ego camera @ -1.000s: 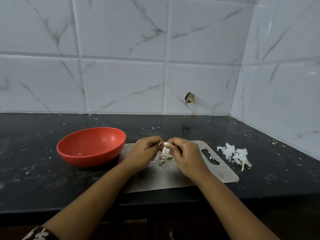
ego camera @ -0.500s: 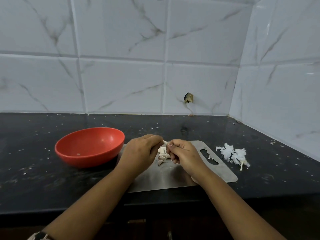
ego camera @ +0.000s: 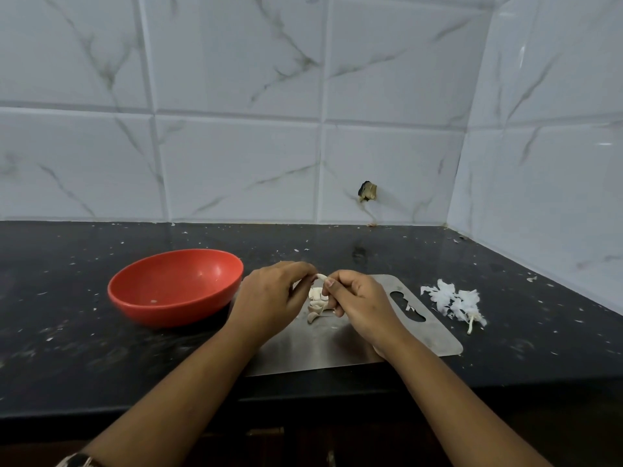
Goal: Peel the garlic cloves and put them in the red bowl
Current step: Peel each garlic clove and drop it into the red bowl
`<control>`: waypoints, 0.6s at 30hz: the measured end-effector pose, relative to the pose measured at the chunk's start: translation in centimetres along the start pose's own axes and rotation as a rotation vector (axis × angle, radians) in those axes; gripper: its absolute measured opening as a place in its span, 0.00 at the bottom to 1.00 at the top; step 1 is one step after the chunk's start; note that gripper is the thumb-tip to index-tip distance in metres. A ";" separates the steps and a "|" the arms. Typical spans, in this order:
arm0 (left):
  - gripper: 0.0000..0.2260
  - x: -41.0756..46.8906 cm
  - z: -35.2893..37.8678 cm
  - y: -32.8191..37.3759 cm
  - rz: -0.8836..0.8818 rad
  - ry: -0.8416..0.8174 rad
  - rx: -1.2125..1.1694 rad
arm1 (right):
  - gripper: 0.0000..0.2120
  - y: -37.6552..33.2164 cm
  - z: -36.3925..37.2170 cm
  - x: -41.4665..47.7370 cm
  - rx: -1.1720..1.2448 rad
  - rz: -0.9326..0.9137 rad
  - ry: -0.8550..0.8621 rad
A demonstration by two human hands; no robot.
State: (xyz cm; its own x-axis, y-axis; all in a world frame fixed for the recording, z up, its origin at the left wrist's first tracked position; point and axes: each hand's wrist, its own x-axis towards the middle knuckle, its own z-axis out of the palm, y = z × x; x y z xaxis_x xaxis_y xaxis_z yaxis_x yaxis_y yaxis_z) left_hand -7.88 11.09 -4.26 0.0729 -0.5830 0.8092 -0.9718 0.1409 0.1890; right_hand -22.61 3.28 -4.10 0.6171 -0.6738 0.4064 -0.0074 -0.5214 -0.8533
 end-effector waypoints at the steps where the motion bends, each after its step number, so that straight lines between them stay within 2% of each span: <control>1: 0.14 0.0 0.0 0.1 -0.004 0.001 -0.001 | 0.13 0.0 0.0 0.0 -0.003 -0.004 0.003; 7: 0.13 0.1 -0.1 0.0 -0.068 -0.001 -0.099 | 0.11 -0.1 0.1 -0.1 -0.032 -0.049 -0.011; 11: 0.11 0.4 -0.2 0.1 -0.141 -0.013 -0.328 | 0.13 -0.3 0.0 -0.1 0.036 -0.020 -0.063; 15: 0.08 0.5 -0.3 0.2 -0.286 -0.063 -0.580 | 0.14 -0.9 -0.1 -0.4 0.153 0.025 -0.133; 18: 0.06 0.5 -0.3 0.0 -0.331 -0.082 -0.620 | 0.14 -0.7 0.0 -0.3 0.156 0.021 -0.132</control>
State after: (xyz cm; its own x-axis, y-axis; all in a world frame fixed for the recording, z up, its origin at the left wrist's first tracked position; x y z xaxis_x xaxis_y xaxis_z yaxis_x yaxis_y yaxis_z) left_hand -7.73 11.01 -3.66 0.3020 -0.7287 0.6147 -0.5928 0.3614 0.7197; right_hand -22.83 3.86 -3.58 0.7162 -0.6036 0.3502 0.0944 -0.4134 -0.9056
